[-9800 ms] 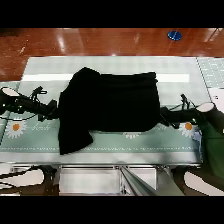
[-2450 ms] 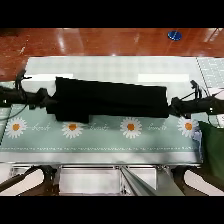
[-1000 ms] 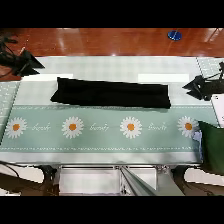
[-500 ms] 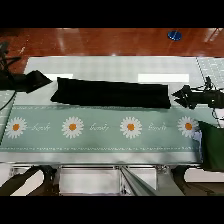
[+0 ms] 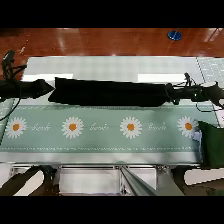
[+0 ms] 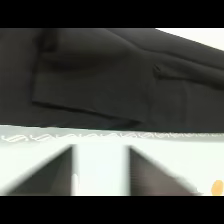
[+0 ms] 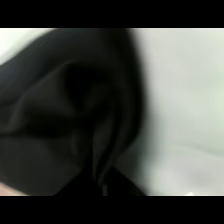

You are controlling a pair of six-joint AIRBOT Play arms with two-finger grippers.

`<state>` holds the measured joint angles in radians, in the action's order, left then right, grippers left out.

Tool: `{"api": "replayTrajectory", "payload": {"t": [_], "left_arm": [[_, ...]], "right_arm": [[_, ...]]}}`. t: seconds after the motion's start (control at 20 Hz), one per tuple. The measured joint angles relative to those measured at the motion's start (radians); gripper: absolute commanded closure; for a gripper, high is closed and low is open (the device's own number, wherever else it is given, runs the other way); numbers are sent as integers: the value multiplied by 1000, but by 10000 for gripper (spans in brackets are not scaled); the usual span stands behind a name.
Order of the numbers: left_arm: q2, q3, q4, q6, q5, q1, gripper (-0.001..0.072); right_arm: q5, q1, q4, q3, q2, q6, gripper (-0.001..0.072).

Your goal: Fold the shirts.

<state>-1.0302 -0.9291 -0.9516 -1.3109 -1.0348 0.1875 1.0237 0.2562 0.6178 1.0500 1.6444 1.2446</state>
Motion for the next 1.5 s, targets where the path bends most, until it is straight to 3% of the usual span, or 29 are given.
{"api": "replayTrajectory", "payload": {"t": [0.2,0.45,0.65,0.85,1.25,1.5], "left_arm": [[-5,0,10,26,-11,-71,686],[-90,-24,21,36,43,-311,686],[-281,-152,26,-31,97,-550,687],[-515,-348,46,-82,62,-766,686],[-804,-613,128,-164,-5,-1077,685],[-821,-652,152,-164,-53,-1033,685]], "right_arm": [[62,-29,105,34,-124,39,681],[180,-40,242,-61,-500,84,681],[267,-43,274,-143,-818,141,681],[348,-44,277,-167,-1023,197,681],[395,-44,213,-175,-1145,246,681],[395,-44,193,-175,-1153,251,681]]}}
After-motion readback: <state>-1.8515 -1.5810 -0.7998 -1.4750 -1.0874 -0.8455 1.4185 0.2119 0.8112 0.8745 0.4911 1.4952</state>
